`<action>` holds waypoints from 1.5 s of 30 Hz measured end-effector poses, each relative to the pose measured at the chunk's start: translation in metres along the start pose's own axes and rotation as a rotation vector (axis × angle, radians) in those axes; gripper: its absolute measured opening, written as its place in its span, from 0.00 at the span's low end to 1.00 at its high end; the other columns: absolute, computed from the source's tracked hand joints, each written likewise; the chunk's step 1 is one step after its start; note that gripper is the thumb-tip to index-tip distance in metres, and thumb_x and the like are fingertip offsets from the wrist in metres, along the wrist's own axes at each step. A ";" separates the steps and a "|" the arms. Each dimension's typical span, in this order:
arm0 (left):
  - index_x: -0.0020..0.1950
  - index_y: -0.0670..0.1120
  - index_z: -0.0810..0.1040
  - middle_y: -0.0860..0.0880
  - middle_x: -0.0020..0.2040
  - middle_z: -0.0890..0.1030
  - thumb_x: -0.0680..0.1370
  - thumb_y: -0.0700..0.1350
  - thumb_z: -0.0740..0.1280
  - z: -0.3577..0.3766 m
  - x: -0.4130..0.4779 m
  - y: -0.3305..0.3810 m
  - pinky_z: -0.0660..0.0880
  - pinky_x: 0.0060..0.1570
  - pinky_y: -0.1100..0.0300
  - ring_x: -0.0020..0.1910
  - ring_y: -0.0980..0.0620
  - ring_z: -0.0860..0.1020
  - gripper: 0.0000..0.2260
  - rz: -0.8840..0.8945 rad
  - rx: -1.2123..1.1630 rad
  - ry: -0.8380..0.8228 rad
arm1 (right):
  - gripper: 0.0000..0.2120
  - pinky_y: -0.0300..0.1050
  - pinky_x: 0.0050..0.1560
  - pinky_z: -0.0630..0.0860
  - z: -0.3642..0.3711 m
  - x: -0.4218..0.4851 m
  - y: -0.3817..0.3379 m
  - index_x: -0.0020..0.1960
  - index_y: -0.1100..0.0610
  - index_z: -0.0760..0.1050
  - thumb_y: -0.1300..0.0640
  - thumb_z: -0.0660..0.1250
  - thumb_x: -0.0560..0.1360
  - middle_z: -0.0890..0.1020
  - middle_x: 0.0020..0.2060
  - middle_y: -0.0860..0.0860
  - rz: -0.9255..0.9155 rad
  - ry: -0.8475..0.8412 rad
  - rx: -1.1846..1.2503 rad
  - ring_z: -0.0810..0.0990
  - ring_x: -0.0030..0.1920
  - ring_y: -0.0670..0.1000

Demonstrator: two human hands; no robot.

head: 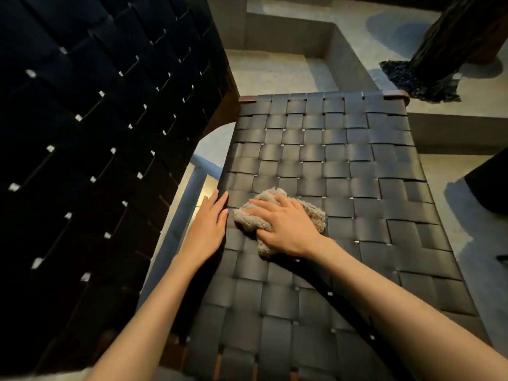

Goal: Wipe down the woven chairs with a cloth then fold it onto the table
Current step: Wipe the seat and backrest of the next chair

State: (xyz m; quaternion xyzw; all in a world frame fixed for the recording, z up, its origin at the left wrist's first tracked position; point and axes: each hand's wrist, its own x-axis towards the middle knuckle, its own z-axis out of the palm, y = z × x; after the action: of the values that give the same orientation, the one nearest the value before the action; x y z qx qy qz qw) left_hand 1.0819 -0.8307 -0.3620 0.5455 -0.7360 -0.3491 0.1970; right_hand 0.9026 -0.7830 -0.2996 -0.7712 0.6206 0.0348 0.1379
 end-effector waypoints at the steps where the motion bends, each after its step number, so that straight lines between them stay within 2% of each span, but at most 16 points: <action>1: 0.76 0.50 0.59 0.50 0.77 0.55 0.83 0.45 0.54 -0.003 -0.008 0.001 0.50 0.69 0.63 0.76 0.52 0.51 0.20 0.002 -0.014 0.004 | 0.26 0.52 0.70 0.57 0.003 -0.013 -0.009 0.73 0.39 0.61 0.46 0.58 0.75 0.61 0.74 0.40 -0.025 -0.013 0.001 0.58 0.72 0.53; 4: 0.74 0.48 0.63 0.48 0.76 0.59 0.82 0.43 0.57 -0.011 -0.034 0.002 0.53 0.65 0.69 0.74 0.52 0.58 0.20 0.006 -0.034 0.032 | 0.25 0.49 0.68 0.57 0.010 -0.048 -0.033 0.73 0.39 0.62 0.46 0.59 0.76 0.61 0.74 0.39 -0.104 -0.051 0.017 0.59 0.71 0.53; 7: 0.73 0.46 0.67 0.46 0.71 0.68 0.81 0.41 0.59 -0.022 -0.060 0.002 0.60 0.66 0.64 0.70 0.51 0.66 0.19 0.020 -0.001 0.065 | 0.25 0.48 0.66 0.57 0.014 -0.076 -0.053 0.72 0.39 0.63 0.47 0.60 0.76 0.63 0.73 0.39 -0.176 -0.068 0.045 0.59 0.70 0.52; 10: 0.70 0.46 0.70 0.47 0.63 0.75 0.81 0.41 0.61 -0.038 -0.081 0.002 0.68 0.61 0.60 0.60 0.50 0.73 0.17 0.037 0.044 0.167 | 0.24 0.49 0.66 0.57 0.020 -0.097 -0.071 0.72 0.39 0.63 0.47 0.60 0.76 0.64 0.72 0.40 -0.249 -0.090 0.092 0.58 0.71 0.52; 14: 0.70 0.47 0.70 0.49 0.64 0.73 0.81 0.40 0.59 -0.053 -0.100 0.006 0.66 0.58 0.66 0.60 0.59 0.70 0.17 0.057 -0.017 0.252 | 0.23 0.49 0.68 0.54 0.026 -0.099 -0.085 0.71 0.38 0.63 0.47 0.59 0.76 0.63 0.73 0.40 -0.288 -0.078 0.120 0.57 0.72 0.51; 20: 0.72 0.47 0.66 0.50 0.69 0.70 0.82 0.40 0.55 -0.053 -0.112 0.007 0.62 0.62 0.68 0.67 0.57 0.67 0.17 -0.006 -0.097 0.239 | 0.22 0.53 0.72 0.49 0.040 -0.070 -0.104 0.70 0.39 0.66 0.44 0.58 0.76 0.63 0.74 0.43 -0.304 -0.033 0.086 0.53 0.75 0.53; 25: 0.73 0.47 0.64 0.50 0.70 0.67 0.82 0.39 0.54 -0.052 -0.107 0.007 0.60 0.61 0.71 0.65 0.64 0.63 0.18 -0.020 -0.096 0.246 | 0.23 0.55 0.73 0.50 0.041 -0.039 -0.091 0.71 0.38 0.65 0.42 0.57 0.76 0.62 0.75 0.45 -0.304 0.006 -0.003 0.52 0.76 0.55; 30: 0.74 0.47 0.61 0.49 0.72 0.65 0.81 0.36 0.55 -0.044 -0.093 0.003 0.58 0.64 0.67 0.70 0.56 0.63 0.21 -0.098 -0.111 0.269 | 0.23 0.55 0.74 0.49 0.037 0.003 -0.070 0.71 0.40 0.65 0.42 0.57 0.76 0.58 0.76 0.46 -0.210 0.082 -0.086 0.52 0.76 0.56; 34: 0.75 0.45 0.60 0.46 0.72 0.65 0.81 0.37 0.55 -0.035 -0.071 0.000 0.62 0.67 0.60 0.71 0.51 0.64 0.21 -0.190 -0.103 0.267 | 0.24 0.54 0.74 0.51 0.033 0.035 -0.048 0.72 0.41 0.65 0.45 0.59 0.77 0.58 0.76 0.47 -0.109 0.163 -0.053 0.54 0.75 0.57; 37: 0.75 0.45 0.58 0.46 0.73 0.64 0.82 0.39 0.54 -0.024 -0.050 -0.002 0.57 0.62 0.68 0.71 0.51 0.63 0.20 -0.238 -0.104 0.218 | 0.23 0.54 0.73 0.51 0.024 0.064 -0.025 0.72 0.42 0.64 0.46 0.59 0.77 0.59 0.76 0.48 -0.012 0.221 -0.053 0.55 0.75 0.58; 40: 0.74 0.42 0.62 0.44 0.69 0.68 0.83 0.41 0.53 -0.013 -0.023 0.005 0.57 0.56 0.72 0.67 0.50 0.67 0.19 -0.219 -0.075 0.179 | 0.23 0.54 0.73 0.52 0.017 0.095 -0.004 0.73 0.43 0.64 0.46 0.59 0.78 0.58 0.76 0.49 0.054 0.256 -0.071 0.55 0.75 0.58; 41: 0.72 0.42 0.64 0.43 0.68 0.69 0.82 0.41 0.54 -0.009 -0.013 0.008 0.60 0.59 0.69 0.66 0.49 0.67 0.18 -0.186 -0.070 0.171 | 0.23 0.54 0.73 0.53 0.014 0.105 0.004 0.73 0.43 0.64 0.46 0.59 0.78 0.59 0.76 0.50 0.068 0.271 -0.074 0.55 0.74 0.58; 43: 0.71 0.42 0.65 0.44 0.68 0.69 0.82 0.43 0.54 -0.001 0.007 0.016 0.65 0.66 0.56 0.67 0.48 0.66 0.17 -0.137 -0.074 0.144 | 0.23 0.55 0.72 0.54 0.010 0.125 0.017 0.72 0.42 0.65 0.47 0.60 0.77 0.59 0.76 0.51 0.081 0.304 -0.077 0.57 0.74 0.59; 45: 0.74 0.43 0.62 0.45 0.72 0.65 0.83 0.44 0.54 0.006 0.027 0.019 0.64 0.69 0.50 0.71 0.48 0.63 0.19 -0.119 -0.082 0.119 | 0.23 0.56 0.72 0.55 0.005 0.146 0.029 0.72 0.42 0.65 0.48 0.61 0.77 0.60 0.75 0.52 0.104 0.344 -0.093 0.57 0.74 0.60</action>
State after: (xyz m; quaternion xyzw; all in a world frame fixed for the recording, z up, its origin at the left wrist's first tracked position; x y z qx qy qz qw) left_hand 1.0564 -0.8513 -0.3549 0.5997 -0.6742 -0.3571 0.2414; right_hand 0.9083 -0.9254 -0.3423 -0.7382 0.6717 -0.0618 -0.0083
